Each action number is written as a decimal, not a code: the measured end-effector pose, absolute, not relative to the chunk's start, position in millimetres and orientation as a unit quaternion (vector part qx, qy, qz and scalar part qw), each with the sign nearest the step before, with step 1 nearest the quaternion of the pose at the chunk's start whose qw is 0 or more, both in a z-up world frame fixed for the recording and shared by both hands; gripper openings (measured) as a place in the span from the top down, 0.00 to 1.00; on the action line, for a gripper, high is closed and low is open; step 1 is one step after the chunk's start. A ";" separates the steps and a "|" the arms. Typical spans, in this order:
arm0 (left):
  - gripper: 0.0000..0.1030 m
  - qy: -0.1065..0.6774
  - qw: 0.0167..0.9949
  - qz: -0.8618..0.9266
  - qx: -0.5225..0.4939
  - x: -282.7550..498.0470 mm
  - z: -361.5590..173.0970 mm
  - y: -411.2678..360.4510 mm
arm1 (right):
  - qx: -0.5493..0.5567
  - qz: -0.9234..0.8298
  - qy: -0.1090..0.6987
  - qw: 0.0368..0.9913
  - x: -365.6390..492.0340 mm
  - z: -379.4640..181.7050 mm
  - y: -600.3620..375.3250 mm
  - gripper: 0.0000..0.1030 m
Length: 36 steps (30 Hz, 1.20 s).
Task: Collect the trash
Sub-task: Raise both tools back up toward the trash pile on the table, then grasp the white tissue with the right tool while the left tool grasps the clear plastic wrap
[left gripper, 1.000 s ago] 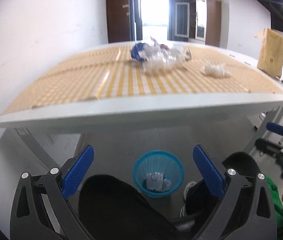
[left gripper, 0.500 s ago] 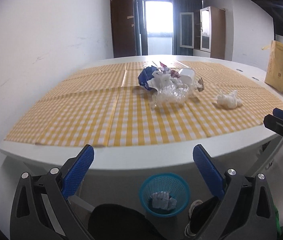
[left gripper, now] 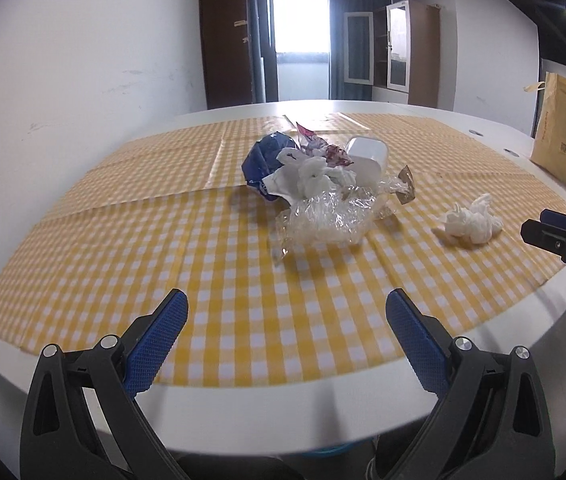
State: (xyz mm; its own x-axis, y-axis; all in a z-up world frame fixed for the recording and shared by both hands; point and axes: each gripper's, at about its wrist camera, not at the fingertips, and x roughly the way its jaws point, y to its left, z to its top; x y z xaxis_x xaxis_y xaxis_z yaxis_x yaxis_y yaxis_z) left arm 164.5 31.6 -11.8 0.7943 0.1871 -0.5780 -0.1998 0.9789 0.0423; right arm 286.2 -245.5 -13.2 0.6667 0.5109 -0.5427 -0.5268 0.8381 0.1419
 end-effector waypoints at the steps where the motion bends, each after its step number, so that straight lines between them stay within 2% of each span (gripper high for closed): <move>1: 0.06 0.308 0.946 0.100 -0.013 170.6 -12.9 33.0 | -0.012 0.284 0.299 0.911 292.8 -14.2 -245.9 0.15; 14: 0.06 0.341 0.937 0.044 -0.057 231.6 -14.6 56.0 | 0.005 0.276 0.343 0.898 354.0 -28.3 -245.0 0.27; 20: 0.07 0.355 0.931 0.019 -0.085 260.2 -15.6 56.0 | -0.001 0.278 0.387 0.879 373.7 -37.0 -239.1 0.39; 21: 0.07 0.358 0.930 0.014 -0.084 263.7 -17.0 54.1 | -0.007 0.278 0.393 0.876 374.6 -38.2 -237.0 0.45; 24: 0.19 0.370 0.926 0.002 -0.076 272.8 -23.2 46.9 | -0.013 0.286 0.405 0.868 373.5 -43.3 -231.1 0.62; 26: 0.37 0.369 0.926 0.003 -0.073 273.7 -26.2 43.9 | -0.013 0.290 0.410 0.865 371.9 -47.2 -230.5 0.72; 29: 0.55 0.354 0.931 -0.003 -0.092 269.3 -29.8 44.7 | -0.016 0.291 0.406 0.866 368.0 -50.6 -229.0 0.86; 31: 0.60 0.344 0.933 -0.004 -0.103 261.7 -28.0 45.9 | -0.012 0.300 0.404 0.864 362.5 -49.2 -229.5 0.91; 36: 0.62 0.319 0.942 -0.005 -0.104 238.4 -14.6 40.7 | 0.006 0.315 0.374 0.872 339.7 -33.9 -238.2 0.92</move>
